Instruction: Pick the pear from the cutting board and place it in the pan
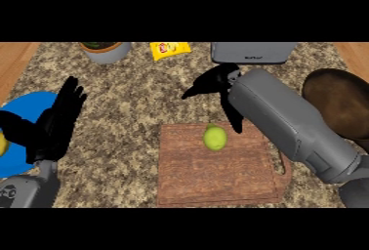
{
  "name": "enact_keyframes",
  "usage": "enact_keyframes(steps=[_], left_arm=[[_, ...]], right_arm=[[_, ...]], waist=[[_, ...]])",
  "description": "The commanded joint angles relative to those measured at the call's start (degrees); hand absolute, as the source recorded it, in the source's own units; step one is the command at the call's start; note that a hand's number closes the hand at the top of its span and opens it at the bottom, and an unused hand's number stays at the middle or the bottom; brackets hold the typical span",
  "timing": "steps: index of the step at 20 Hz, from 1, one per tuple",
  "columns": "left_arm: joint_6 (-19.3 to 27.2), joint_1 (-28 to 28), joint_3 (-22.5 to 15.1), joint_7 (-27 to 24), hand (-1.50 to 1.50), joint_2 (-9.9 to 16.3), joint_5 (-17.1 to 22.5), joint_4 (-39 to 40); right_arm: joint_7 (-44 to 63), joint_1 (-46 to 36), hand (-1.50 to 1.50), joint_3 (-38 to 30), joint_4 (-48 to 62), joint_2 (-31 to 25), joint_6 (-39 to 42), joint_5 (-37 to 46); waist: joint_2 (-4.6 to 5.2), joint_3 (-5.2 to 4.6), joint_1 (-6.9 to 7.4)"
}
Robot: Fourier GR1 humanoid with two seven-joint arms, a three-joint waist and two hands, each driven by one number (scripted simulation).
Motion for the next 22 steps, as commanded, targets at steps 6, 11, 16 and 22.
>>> enact_keyframes(steps=[6, 11, 16, 22], left_arm=[[-2.0, -2.0, 2.1, 0.4, 0.0, -1.0, -1.1, 1.7], [0.2, -1.4, 0.5, 4.9, 0.0, -2.8, -2.8, -3.0], [-4.2, 1.2, 3.8, 0.5, 0.0, -1.4, -1.8, -1.4], [-0.5, 0.2, 0.4, 1.2, 0.0, -6.1, -6.5, -1.1]], right_arm=[[3.6, 2.9, -1.5, -1.4, 1.4, 5.1, -0.1, 7.6], [3.5, 2.5, -1.5, -3.4, 7.5, 8.2, -2.2, 10.9], [1.4, 7.0, -1.5, -3.4, 8.5, 9.3, -6.1, 14.6], [-3.5, 7.6, -1.5, -3.8, 12.1, 10.1, -6.2, 18.0]], waist=[[0.12, 0.0, 0.0], [0.22, 0.01, 0.49], [0.2, 0.0, 0.52], [0.14, 0.02, 0.33]])
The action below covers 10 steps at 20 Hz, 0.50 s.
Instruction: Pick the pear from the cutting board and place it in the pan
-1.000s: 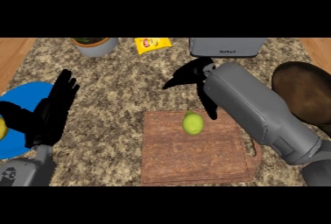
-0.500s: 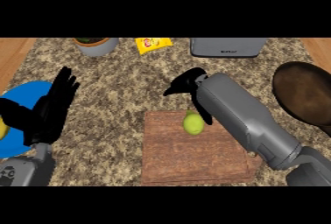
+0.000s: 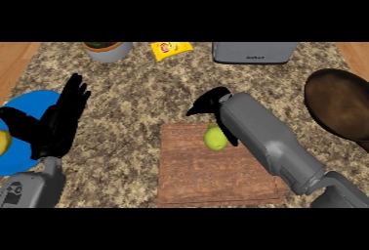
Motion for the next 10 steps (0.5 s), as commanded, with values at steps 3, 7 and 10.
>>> enact_keyframes(steps=[3, 7, 10], left_arm=[[-0.9, 2.1, -0.2, -0.8, 0.0, -1.5, -1.3, -0.7], [-0.8, 5.2, 0.1, -1.5, 0.0, -2.4, -2.0, -3.3], [-3.0, 1.1, 2.4, -2.8, 0.0, -2.2, -1.3, 2.2]], right_arm=[[-3.5, 0.3, -1.5, -1.5, 6.4, 1.9, -4.9, 4.5], [-0.5, 3.8, -1.5, -3.8, 1.6, 2.9, -3.7, 4.7], [-0.6, 2.0, -1.5, -5.4, 6.3, 6.0, -3.8, 6.0]], waist=[[0.1, 0.01, 0.36], [-0.23, 0.0, -0.28], [-0.03, -0.01, -0.16]])
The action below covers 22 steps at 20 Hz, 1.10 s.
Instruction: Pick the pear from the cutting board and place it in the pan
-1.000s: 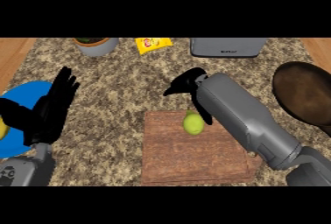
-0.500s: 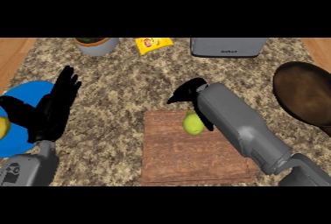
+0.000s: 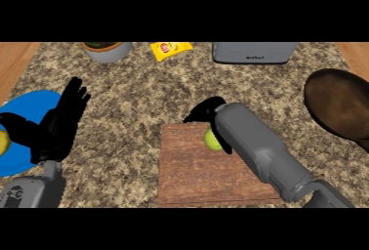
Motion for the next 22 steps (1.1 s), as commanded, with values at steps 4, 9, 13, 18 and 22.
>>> enact_keyframes(steps=[4, 9, 13, 18, 22], left_arm=[[-4.3, 2.1, 2.5, -2.5, 0.0, 0.7, 0.9, 1.4], [-1.6, -0.5, 1.2, 1.2, 0.0, -0.8, -1.3, 0.2], [-1.1, -0.6, 2.0, 0.8, 0.0, -1.2, -1.9, 0.0], [-1.6, -2.2, 1.9, 0.5, 0.0, -1.7, -2.6, 2.0], [-1.0, 0.5, 2.6, 2.1, 0.0, -1.0, -2.0, -1.4]], right_arm=[[-2.1, 0.4, -1.5, -1.6, 3.2, 1.7, 1.3, 3.1], [-7.0, 2.0, 1.5, -1.7, 1.1, 1.7, -4.1, 3.4], [-7.6, 2.6, 1.5, -1.7, 1.9, 1.7, -4.0, 3.4], [-8.5, 3.6, 1.5, -3.3, 3.8, 1.7, -6.9, 2.0], [6.2, 8.0, 1.5, -10.6, -0.2, -2.3, -17.2, -0.2]], waist=[[-0.04, -0.01, 0.03], [0.01, 0.01, 0.25], [0.04, 0.01, 0.41], [0.18, 0.01, 0.49], [-0.91, 0.0, -2.12]])
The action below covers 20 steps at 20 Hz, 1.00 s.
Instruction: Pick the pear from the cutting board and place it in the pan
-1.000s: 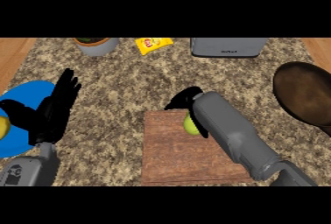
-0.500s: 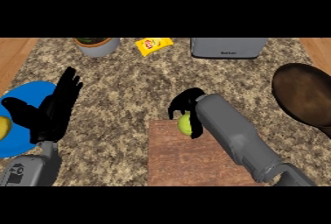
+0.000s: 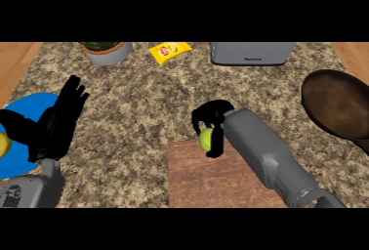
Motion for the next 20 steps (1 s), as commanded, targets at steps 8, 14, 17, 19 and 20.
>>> enact_keyframes(steps=[8, 14, 17, 19, 20], left_arm=[[0.9, 5.0, 3.7, 0.0, 0.0, 1.5, 1.1, -1.7], [0.4, 5.8, 4.1, -0.7, 0.0, 1.6, 1.1, -1.2], [0.6, 7.0, 3.7, 0.1, 0.0, 1.2, 1.2, -2.7], [0.3, 6.9, 3.1, -0.6, 0.0, 0.8, 0.9, -3.5], [0.1, 5.2, 3.4, 0.2, 0.0, 1.2, 1.3, -2.6]], right_arm=[[19.7, 9.8, 1.5, -9.7, -14.5, -12.0, -29.5, 0.1], [27.7, 10.5, 1.5, -8.8, -32.3, -15.8, -35.4, 4.8], [30.9, 11.5, 1.5, -9.5, -43.5, -18.5, -31.3, 4.1], [34.2, 16.2, 1.5, -11.0, -51.7, -22.5, -28.0, 3.3], [36.4, 17.3, 1.5, -11.3, -56.1, -22.3, -26.5, 2.8]], waist=[[-1.75, -0.16, -5.67], [-1.84, -0.25, -6.41], [-1.93, -0.23, -6.36], [-1.05, -0.15, -5.15], [-0.79, -0.15, -4.94]])
